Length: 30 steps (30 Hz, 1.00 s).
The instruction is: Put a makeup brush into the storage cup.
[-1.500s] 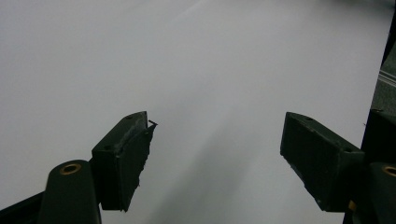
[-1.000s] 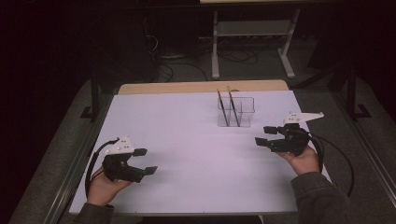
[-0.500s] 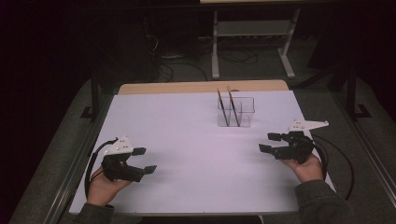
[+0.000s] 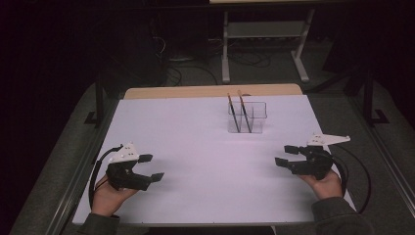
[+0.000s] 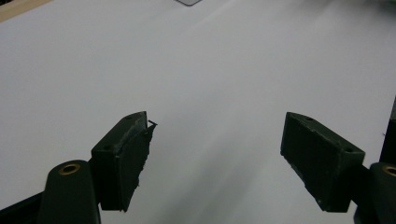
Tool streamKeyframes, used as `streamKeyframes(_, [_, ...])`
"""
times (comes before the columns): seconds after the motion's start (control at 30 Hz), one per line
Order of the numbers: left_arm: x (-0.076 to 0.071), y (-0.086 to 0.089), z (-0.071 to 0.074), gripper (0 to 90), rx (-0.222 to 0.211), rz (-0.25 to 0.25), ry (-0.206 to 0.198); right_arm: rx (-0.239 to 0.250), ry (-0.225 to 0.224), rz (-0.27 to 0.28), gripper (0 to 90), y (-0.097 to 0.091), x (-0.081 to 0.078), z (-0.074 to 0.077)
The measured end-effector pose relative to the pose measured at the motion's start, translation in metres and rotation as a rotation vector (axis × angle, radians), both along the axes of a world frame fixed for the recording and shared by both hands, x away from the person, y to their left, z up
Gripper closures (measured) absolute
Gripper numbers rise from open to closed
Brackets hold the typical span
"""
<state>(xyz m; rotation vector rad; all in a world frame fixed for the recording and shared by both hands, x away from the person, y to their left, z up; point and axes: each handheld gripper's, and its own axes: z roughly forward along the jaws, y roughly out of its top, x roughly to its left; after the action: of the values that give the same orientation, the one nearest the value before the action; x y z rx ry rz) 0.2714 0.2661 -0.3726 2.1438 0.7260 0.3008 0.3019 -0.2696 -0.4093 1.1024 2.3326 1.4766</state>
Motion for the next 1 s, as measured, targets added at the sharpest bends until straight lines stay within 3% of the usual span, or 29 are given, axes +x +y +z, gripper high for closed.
streamKeyframes(0.57, [-0.002, 0.001, -0.005, 23.1, -0.004, 0.025, -0.015, 0.017, -0.007, -0.035, 28.7, -0.007, -0.026, -0.014])
streamKeyframes(1.0, [-0.009, -0.002, -0.015, 23.1, -0.011, 0.024, -0.037, -0.004, -0.018, -0.059, 26.5, -0.001, -0.037, -0.021])
